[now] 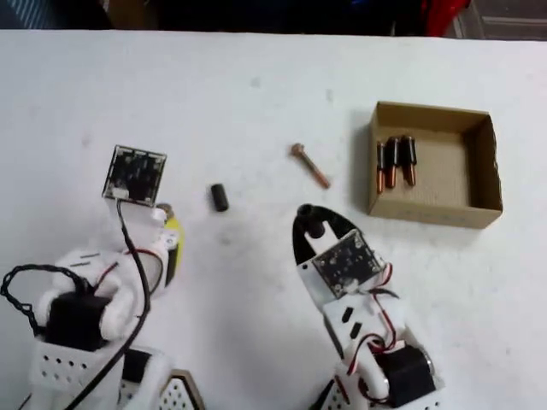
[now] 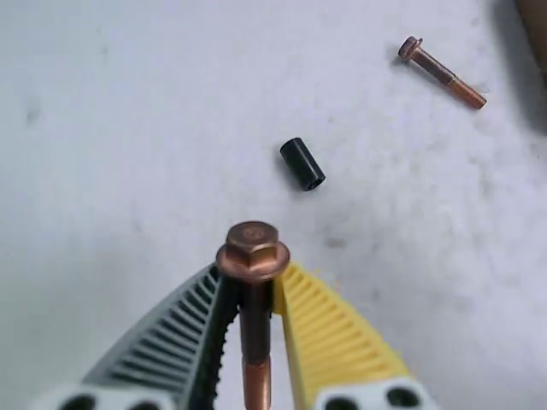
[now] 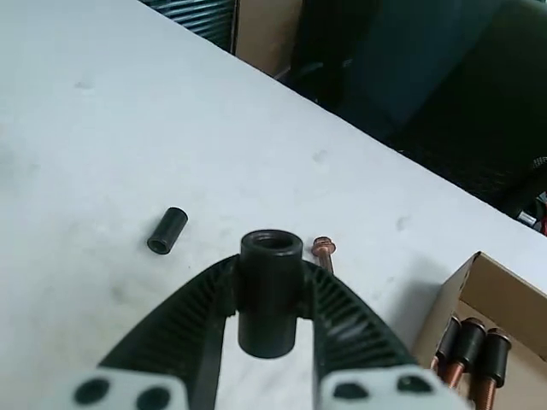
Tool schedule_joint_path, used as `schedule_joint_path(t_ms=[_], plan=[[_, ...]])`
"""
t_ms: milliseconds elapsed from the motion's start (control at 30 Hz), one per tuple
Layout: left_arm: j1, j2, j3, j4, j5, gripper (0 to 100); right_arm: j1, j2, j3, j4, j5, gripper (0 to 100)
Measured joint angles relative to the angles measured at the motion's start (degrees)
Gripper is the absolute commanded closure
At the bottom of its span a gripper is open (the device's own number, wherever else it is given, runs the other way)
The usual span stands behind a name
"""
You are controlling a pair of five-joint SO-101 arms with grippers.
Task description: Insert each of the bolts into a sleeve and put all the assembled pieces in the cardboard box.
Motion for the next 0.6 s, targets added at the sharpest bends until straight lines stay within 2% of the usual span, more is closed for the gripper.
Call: schedule_joint_path(t_ms=[267, 433, 600], plan=[[0.0, -0.4, 4.5, -11.9, 0.0, 98, 0.0, 0.6, -7.2, 2.2, -3.3, 98.1], [0.0, -0.4, 8.8, -17.8, 1.8, 98, 0.0, 10.4, -12.8, 2.2, -4.6, 98.1], [0.0, -0.4, 11.5, -19.6, 2.4, 98, -0.7, 21.5, -16.8, 0.1, -8.7, 98.1]])
